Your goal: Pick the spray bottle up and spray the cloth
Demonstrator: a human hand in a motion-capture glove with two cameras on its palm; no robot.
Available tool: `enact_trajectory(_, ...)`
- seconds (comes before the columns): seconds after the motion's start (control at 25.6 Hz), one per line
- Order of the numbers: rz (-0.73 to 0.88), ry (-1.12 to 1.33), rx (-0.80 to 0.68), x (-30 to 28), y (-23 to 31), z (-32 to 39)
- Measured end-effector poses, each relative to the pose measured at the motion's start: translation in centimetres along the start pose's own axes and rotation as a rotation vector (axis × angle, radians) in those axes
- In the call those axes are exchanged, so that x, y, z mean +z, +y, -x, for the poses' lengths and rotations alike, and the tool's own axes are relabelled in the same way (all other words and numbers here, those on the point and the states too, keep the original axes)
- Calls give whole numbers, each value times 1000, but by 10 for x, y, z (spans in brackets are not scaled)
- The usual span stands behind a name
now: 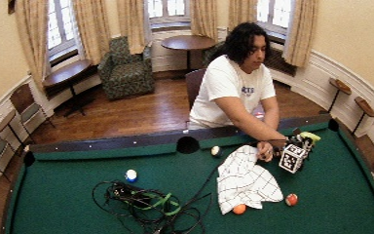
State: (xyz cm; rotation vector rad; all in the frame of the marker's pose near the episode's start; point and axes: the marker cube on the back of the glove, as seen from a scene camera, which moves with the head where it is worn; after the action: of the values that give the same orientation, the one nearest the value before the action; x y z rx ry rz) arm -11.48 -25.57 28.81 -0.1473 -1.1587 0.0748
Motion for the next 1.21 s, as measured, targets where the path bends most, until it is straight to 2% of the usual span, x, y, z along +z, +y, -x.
enact_trajectory(0.39,93,152,142,-11,35,-9)
enact_trajectory(0.55,106,321,167,-19,48,-16)
enact_trajectory(0.78,91,594,147,-37,57,-20)
enact_trajectory(1.05,-15,655,41,-69,62,4)
enact_trajectory(1.21,15,650,55,-93,67,5)
